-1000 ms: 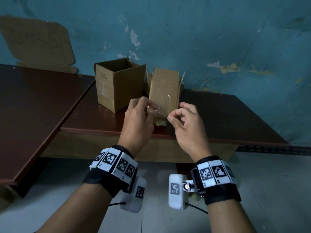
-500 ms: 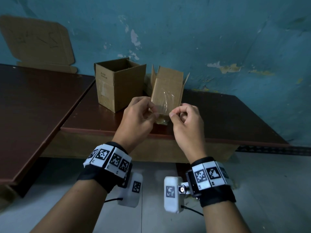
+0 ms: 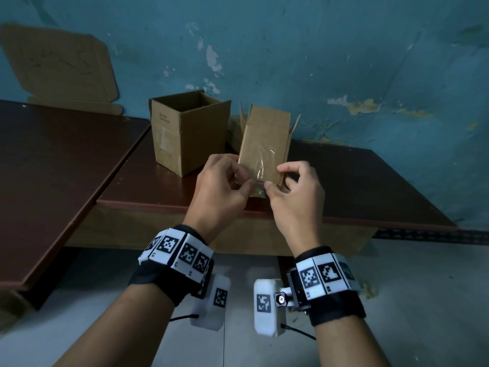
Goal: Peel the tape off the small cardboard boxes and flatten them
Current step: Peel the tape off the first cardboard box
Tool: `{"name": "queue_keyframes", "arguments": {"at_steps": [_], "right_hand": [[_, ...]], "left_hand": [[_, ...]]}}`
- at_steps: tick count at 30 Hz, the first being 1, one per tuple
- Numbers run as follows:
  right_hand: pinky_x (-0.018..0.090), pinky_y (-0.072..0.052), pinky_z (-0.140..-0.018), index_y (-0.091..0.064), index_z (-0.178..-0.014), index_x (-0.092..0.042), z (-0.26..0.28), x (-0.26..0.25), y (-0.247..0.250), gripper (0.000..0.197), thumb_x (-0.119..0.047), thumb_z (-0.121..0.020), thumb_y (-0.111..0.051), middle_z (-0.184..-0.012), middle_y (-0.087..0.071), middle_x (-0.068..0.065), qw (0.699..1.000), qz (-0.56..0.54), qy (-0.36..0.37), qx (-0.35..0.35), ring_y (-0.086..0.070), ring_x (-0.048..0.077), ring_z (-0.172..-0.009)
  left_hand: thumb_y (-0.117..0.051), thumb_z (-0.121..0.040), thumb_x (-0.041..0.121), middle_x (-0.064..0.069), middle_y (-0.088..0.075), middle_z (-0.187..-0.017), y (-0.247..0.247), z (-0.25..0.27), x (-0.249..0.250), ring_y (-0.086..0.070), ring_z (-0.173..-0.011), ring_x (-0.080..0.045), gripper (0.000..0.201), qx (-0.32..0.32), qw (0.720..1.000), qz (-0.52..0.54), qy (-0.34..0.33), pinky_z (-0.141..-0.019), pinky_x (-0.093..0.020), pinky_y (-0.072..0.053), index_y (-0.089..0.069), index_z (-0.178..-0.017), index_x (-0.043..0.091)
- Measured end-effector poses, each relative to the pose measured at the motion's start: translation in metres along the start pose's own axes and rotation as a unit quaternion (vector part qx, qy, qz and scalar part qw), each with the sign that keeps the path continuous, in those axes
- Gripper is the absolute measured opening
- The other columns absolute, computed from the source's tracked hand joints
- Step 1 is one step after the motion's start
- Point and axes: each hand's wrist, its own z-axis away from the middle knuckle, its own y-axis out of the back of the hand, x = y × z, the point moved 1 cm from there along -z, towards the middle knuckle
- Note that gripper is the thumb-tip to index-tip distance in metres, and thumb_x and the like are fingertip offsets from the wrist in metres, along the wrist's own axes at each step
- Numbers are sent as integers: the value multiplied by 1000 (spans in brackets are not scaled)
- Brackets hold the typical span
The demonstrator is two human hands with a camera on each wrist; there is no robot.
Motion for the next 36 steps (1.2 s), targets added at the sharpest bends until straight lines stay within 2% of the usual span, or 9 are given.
{"name": "queue_keyframes", "arguments": {"at_steps": [2, 4, 8, 10, 16, 21, 27, 30, 36], "right_hand": [[34, -63, -93, -66, -112, -26, -1, 2, 1, 38, -6, -86, -85, -121, -57, -12, 1000, 0, 4, 6, -65, 9, -109], [33, -64, -90, -67, -109, -27, -4, 3, 3, 38, -3, -85, -84, -116, -56, -14, 1000, 3, 12, 13, -67, 9, -100], [26, -63, -87, -68, -108, -25, -4, 4, 4, 37, 0, -86, -83, -122, -61, -7, 1000, -20, 16, 2, -70, 7, -100], [27, -62, -87, -67, -105, -28, -3, 3, 3, 38, -1, -85, -85, -120, -62, -7, 1000, -15, 24, 0, -70, 9, -100], [28, -63, -87, -66, -102, -29, -2, 2, 0, 39, 0, -84, -86, -117, -61, -7, 999, -20, 36, -5, -72, 13, -99], [29, -63, -86, -67, -102, -28, -2, 2, -2, 38, -1, -83, -86, -116, -60, -8, 999, -12, 44, -6, -71, 15, -100], [27, -62, -86, -68, -104, -25, -2, 2, 1, 36, 2, -85, -83, -117, -60, -7, 999, -11, 49, -5, -71, 13, -99], [26, -61, -87, -69, -106, -25, -2, 2, 2, 37, 3, -85, -83, -119, -61, -6, 999, -16, 46, -9, -71, 13, -100], [20, -59, -94, -66, -112, -22, -1, -2, 2, 42, 7, -85, -82, -128, -66, 3, 997, -72, 15, -17, -70, 9, -115]], "left_hand": [[-79, -91, 2, 1, -63, -125, -1, -1, 0, -71, -114, -10, 25, -15, 997, 74, 18, -97, -31, -61, -60, -101, 14], [-75, -93, -4, -1, -65, -121, -2, 0, 3, -73, -112, -9, 29, -27, 989, 143, 40, -91, -26, -62, -54, -107, 8], [-81, -94, 18, 7, -66, -115, -4, 1, 5, -68, -105, 6, 27, 16, 995, 91, 33, -84, -10, -56, -55, -103, 17], [-83, -92, 15, 9, -64, -112, -4, 1, 3, -65, -99, 15, 29, 30, 996, 78, 31, -82, -7, -54, -56, -103, 16], [-76, -95, 4, 4, -68, -115, 0, -2, -2, -71, -102, 3, 24, 34, 996, 77, 31, -77, -12, -57, -57, -103, 14], [-75, -92, 4, -1, -66, -112, 1, -3, -2, -70, -100, -7, 21, 46, 999, -2, 1, -80, -19, -60, -60, -100, 15], [-73, -96, 6, 3, -69, -111, 2, -2, -1, -68, -100, 1, 16, 53, 998, 19, 5, -78, -7, -53, -61, -102, 16], [-80, -96, 16, 8, -68, -111, 1, -2, -1, -69, -101, 3, 20, 53, 998, 28, 12, -80, -12, -57, -62, -105, 17], [-81, -91, 10, 5, -68, -112, 3, -4, -5, -70, -102, -4, 27, 47, 999, 3, 20, -86, -26, -64, -61, -106, 21]]}}
